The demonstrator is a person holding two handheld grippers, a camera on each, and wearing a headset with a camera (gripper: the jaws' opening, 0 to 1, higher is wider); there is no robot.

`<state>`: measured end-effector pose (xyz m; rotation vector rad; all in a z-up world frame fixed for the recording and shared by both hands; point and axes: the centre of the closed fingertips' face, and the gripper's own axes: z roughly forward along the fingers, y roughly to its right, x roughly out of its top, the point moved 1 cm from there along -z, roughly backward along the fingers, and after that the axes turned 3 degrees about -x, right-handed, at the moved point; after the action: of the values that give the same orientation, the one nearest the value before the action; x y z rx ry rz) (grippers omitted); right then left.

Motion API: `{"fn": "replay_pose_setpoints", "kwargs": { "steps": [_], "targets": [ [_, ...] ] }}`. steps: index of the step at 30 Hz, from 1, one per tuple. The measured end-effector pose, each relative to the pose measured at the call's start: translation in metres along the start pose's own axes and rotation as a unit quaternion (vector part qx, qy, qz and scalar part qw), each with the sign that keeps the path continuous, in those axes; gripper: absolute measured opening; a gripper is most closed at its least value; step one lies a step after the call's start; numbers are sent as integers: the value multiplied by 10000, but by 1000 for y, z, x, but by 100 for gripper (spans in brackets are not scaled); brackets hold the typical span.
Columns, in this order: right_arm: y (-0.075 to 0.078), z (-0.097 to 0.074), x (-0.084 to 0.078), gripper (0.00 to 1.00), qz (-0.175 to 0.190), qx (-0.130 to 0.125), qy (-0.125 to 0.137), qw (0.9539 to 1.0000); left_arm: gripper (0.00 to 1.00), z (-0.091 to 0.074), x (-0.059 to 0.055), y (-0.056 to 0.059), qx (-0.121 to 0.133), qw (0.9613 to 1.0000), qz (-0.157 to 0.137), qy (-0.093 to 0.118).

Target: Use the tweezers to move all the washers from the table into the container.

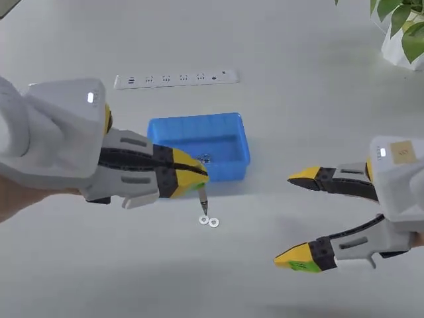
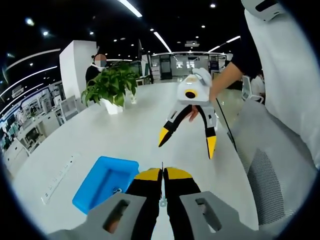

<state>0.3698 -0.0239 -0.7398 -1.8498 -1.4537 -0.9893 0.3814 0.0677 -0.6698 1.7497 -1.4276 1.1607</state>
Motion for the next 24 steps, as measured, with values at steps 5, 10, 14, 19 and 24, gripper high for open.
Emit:
{"fn": "replay_pose_setpoints", "kwargs": {
  "steps": [5, 10, 14, 19, 24],
  "targets": [
    [-8, 2, -1, 89, 4, 83, -8, 10000, 5, 0, -4, 2, -24, 10000, 8, -17],
    [-17, 7, 1, 92, -8, 224, -16, 9997, 5, 2, -9, 2, -35, 10000, -17, -40],
    [-22, 10, -1, 92, -22, 291, -30, 9996, 5, 4, -11, 3, -64, 10000, -18, -35],
    [-25, 11, -7, 90, 43, 348, -105, 9993, 5, 8, -16, 5, -133, 9999, 8, -90],
    [-27, 11, -9, 89, 148, 357, -95, 9992, 5, 9, -20, 6, -167, 9998, -16, -122]
  ]
}}
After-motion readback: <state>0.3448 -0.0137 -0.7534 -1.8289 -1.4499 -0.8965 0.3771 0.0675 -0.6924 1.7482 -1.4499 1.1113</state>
